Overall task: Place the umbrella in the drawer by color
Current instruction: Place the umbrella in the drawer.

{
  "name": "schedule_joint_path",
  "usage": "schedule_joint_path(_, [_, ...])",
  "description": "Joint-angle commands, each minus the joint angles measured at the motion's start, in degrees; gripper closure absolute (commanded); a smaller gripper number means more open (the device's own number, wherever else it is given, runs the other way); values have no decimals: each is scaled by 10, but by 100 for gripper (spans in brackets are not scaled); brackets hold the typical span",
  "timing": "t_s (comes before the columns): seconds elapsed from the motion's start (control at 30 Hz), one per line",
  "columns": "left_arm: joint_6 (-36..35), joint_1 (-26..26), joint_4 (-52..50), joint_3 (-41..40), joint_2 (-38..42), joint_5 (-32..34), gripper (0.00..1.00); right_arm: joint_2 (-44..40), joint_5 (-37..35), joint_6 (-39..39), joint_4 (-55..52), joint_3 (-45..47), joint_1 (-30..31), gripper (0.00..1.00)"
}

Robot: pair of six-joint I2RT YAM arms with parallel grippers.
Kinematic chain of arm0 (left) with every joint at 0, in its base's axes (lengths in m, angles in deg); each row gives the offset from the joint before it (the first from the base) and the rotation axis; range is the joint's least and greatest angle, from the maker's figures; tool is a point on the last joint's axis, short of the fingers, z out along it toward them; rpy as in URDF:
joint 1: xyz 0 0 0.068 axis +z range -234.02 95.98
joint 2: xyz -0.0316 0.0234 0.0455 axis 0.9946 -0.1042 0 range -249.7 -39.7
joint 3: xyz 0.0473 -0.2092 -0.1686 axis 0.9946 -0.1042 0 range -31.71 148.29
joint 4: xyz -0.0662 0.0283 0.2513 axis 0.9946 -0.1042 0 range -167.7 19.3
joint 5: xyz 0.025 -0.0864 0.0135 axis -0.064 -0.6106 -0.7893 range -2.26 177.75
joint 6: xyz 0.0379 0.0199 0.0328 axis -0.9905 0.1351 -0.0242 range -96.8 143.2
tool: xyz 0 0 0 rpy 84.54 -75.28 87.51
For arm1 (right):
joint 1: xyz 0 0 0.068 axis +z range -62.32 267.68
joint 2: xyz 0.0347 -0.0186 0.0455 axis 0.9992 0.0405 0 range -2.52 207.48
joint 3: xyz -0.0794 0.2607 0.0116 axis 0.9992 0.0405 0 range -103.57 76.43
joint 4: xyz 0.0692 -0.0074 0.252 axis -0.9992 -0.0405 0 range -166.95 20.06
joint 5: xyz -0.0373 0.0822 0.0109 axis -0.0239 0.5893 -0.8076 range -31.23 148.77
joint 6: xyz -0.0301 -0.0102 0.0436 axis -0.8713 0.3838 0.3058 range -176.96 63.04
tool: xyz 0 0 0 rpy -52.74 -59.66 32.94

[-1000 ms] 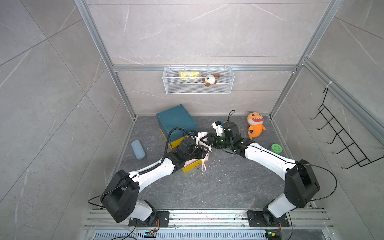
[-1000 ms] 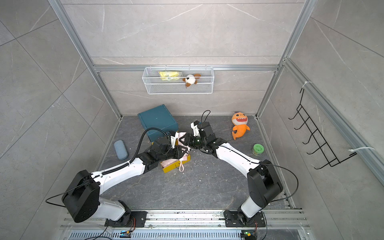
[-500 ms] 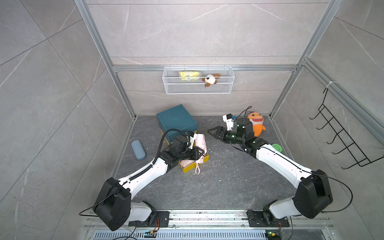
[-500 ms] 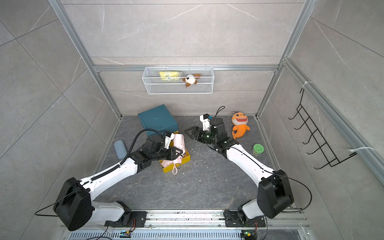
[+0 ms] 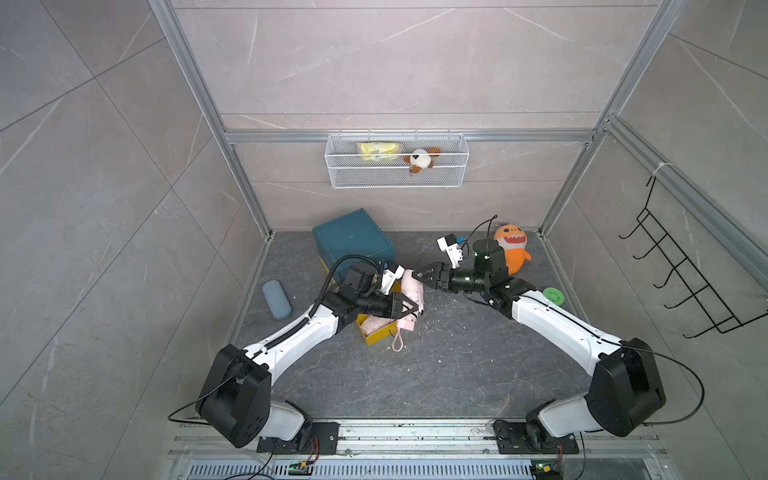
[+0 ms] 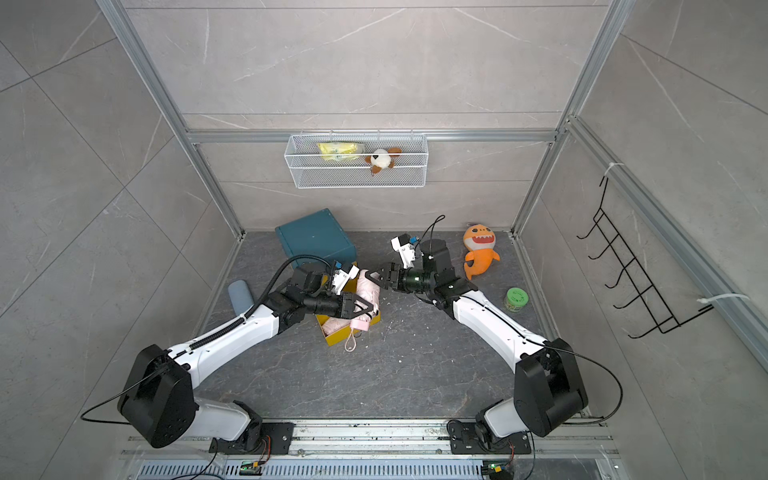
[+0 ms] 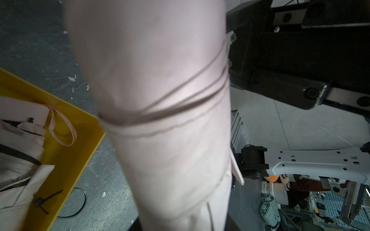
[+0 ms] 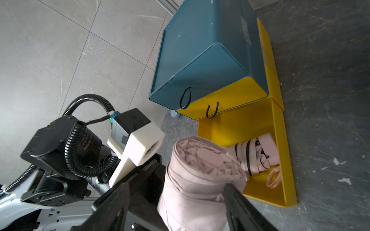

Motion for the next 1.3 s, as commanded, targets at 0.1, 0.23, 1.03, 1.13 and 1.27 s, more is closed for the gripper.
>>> schedule_joint_path(0.1, [-20, -1, 29, 35, 5, -50, 71, -6, -3, -42, -56, 13, 2, 23])
schedule_joint_path(0.23, [-16, 0, 34, 35, 4, -54, 71, 3, -5, -44, -61, 13, 5, 24])
schedule_joint_path(1.03, [-6, 1, 61, 21, 12, -99, 70, 73, 28, -7, 13, 10, 30, 39])
schedule_joint_path(1.13, [-5, 1, 59, 19, 14, -99, 70, 72, 25, -13, 5, 9, 30, 47])
schedule_joint_path(1.27, [-1, 6, 55, 12, 19, -90, 59, 74, 21, -5, 13, 13, 30, 61])
